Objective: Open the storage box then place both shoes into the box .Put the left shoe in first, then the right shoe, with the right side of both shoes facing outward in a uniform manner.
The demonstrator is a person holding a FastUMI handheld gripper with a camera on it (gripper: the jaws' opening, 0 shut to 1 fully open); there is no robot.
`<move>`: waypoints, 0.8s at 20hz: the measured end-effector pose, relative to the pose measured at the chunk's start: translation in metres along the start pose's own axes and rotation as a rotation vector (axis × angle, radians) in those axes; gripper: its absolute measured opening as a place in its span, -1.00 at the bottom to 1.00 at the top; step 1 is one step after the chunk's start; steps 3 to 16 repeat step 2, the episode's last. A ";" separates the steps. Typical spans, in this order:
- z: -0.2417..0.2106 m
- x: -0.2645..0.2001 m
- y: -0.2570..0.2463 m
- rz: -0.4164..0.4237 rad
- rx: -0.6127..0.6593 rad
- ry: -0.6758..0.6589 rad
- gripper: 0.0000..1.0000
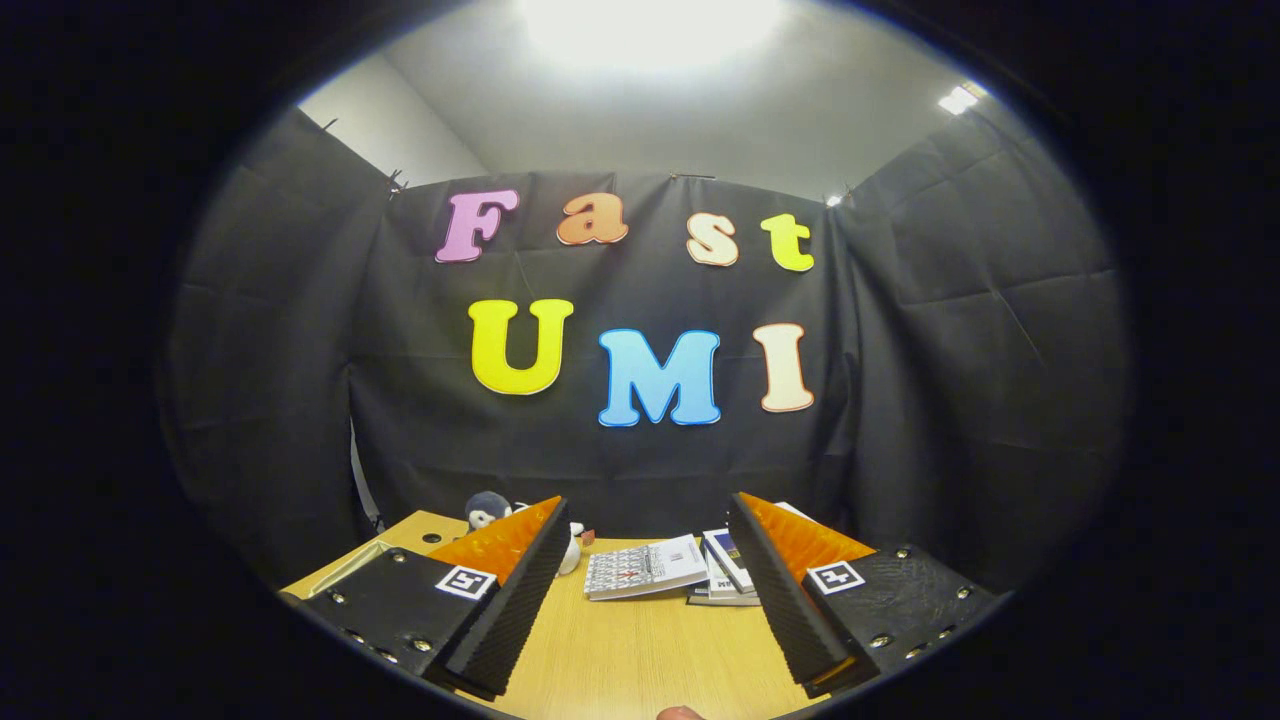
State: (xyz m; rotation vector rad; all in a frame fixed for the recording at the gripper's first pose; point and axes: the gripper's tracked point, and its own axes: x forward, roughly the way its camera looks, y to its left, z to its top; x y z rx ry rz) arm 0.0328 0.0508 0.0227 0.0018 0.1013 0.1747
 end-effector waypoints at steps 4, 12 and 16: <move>0.004 -0.001 -0.002 -0.004 -0.002 -0.015 0.95; 0.004 -0.001 -0.002 -0.004 -0.002 -0.015 0.95; 0.004 -0.001 -0.002 -0.004 -0.002 -0.015 0.95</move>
